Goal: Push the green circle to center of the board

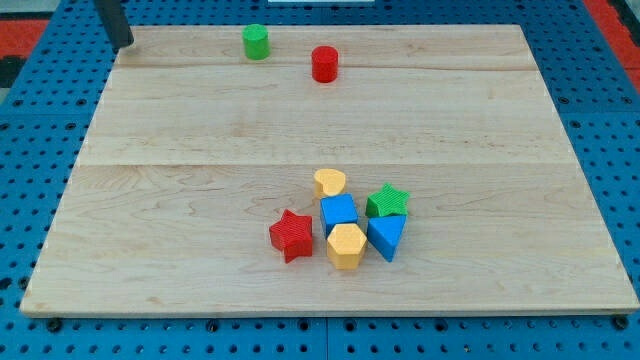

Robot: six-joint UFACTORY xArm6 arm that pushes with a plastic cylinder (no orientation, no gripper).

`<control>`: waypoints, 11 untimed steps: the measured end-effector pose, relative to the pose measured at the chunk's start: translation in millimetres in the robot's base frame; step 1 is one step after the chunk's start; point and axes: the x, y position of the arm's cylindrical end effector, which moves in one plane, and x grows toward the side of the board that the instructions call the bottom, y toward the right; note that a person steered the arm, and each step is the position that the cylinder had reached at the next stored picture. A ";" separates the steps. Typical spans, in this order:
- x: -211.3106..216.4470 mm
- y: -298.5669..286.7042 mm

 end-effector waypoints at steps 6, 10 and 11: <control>71.9 194.0; 173.0 202.6; 153.6 240.0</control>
